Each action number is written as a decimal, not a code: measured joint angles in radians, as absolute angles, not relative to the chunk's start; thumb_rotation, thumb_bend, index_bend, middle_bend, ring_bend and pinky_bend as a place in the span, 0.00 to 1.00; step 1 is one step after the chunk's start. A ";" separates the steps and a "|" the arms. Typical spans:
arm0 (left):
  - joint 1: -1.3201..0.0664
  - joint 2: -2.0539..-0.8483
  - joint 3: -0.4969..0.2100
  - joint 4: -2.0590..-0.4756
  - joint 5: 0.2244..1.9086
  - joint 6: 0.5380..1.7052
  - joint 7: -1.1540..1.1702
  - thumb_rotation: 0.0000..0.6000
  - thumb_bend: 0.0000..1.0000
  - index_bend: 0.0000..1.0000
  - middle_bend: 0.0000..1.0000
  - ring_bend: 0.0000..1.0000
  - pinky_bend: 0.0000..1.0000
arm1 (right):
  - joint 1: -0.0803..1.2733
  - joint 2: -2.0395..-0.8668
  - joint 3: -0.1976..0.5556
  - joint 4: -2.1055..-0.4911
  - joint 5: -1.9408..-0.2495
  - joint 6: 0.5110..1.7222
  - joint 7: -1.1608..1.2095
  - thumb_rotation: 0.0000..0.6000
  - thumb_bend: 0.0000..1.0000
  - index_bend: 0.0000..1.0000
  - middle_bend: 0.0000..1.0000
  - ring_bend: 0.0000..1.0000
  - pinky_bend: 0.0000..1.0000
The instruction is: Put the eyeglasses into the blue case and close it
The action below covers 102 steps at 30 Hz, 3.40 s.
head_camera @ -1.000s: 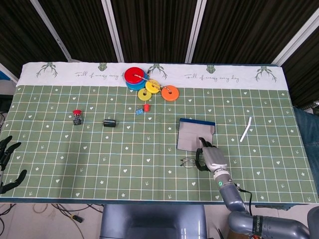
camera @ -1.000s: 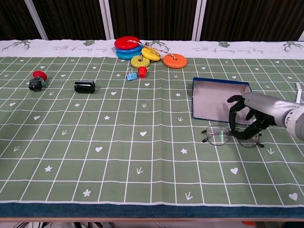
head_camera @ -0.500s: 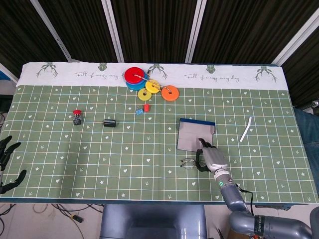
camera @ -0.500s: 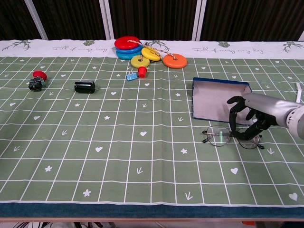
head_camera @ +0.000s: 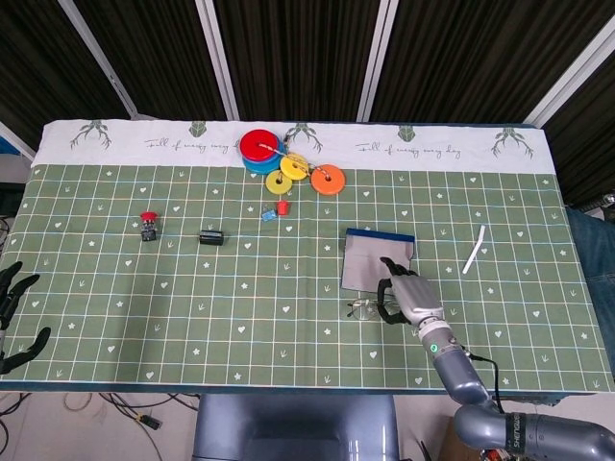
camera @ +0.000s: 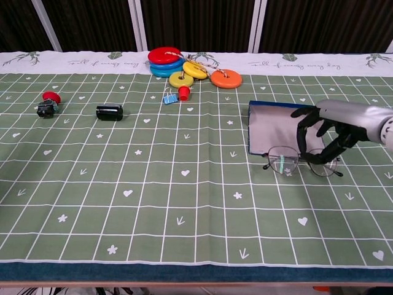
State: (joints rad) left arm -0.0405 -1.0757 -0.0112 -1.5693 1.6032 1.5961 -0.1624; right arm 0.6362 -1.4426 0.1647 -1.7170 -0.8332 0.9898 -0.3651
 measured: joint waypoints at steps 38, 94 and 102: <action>-0.040 -1.070 -0.017 -1.568 1.604 1.604 -0.168 1.00 0.31 0.13 0.00 0.00 0.00 | 0.899 -1.636 0.294 -1.277 -0.514 0.938 -0.598 1.00 0.56 0.67 0.06 0.13 0.21; -0.038 -1.068 -0.016 -1.571 1.599 1.600 -0.160 1.00 0.31 0.14 0.00 0.00 0.00 | 0.930 -1.656 0.300 -1.164 -0.463 0.839 -0.577 1.00 0.23 0.19 0.03 0.08 0.21; -0.038 -1.069 -0.015 -1.572 1.603 1.601 -0.159 1.00 0.31 0.14 0.00 0.00 0.00 | 0.861 -1.601 0.293 -1.355 -0.620 0.972 -0.495 1.00 0.41 0.19 0.36 0.44 0.43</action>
